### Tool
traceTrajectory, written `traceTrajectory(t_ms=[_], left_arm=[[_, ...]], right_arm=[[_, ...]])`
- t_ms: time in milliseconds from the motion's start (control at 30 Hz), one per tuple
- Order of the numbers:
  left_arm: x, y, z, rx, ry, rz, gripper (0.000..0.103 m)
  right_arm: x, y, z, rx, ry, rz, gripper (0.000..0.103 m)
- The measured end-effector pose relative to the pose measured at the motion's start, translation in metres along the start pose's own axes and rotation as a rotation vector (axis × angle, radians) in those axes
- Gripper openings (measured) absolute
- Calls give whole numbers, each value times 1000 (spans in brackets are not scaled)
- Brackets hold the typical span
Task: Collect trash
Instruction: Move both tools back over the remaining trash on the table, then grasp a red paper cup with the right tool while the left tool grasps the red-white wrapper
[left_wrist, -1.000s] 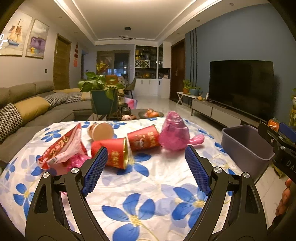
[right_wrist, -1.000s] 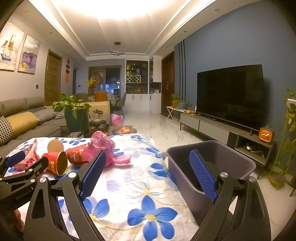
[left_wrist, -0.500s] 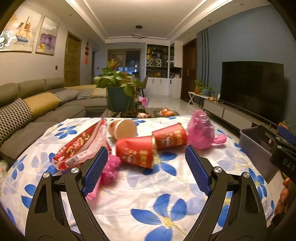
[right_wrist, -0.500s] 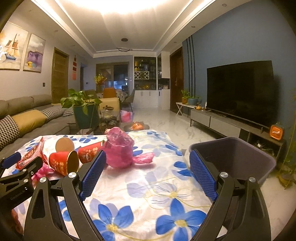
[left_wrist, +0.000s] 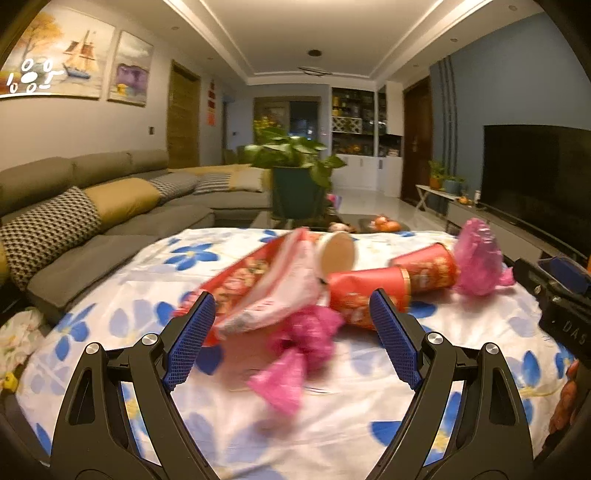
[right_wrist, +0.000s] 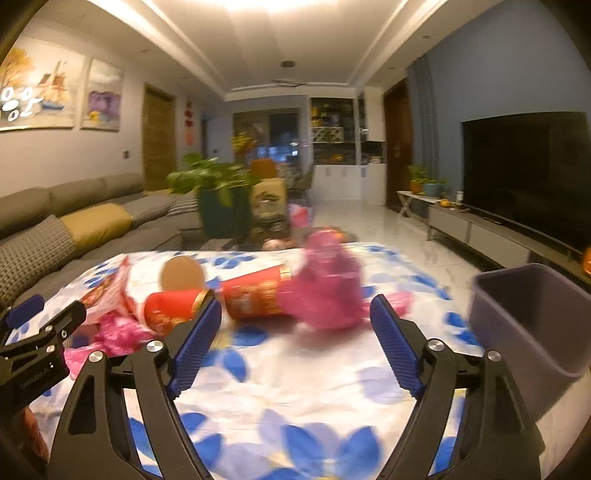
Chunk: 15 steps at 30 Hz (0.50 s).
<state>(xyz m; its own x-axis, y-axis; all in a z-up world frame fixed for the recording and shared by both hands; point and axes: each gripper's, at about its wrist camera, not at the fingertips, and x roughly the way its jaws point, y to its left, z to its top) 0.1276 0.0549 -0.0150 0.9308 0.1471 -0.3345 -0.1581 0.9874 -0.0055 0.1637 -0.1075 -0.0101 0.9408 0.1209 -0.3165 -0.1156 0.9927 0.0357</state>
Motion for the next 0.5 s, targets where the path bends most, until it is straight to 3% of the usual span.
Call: traceTrajectory(t_ms=[233, 500], left_arm=[[4, 35, -1, -40, 10, 50, 84], [11, 54, -10, -58, 37, 45, 84]], right_arm=[[40, 43, -3, -30, 110, 126, 63], [78, 63, -7, -22, 236, 193, 46]])
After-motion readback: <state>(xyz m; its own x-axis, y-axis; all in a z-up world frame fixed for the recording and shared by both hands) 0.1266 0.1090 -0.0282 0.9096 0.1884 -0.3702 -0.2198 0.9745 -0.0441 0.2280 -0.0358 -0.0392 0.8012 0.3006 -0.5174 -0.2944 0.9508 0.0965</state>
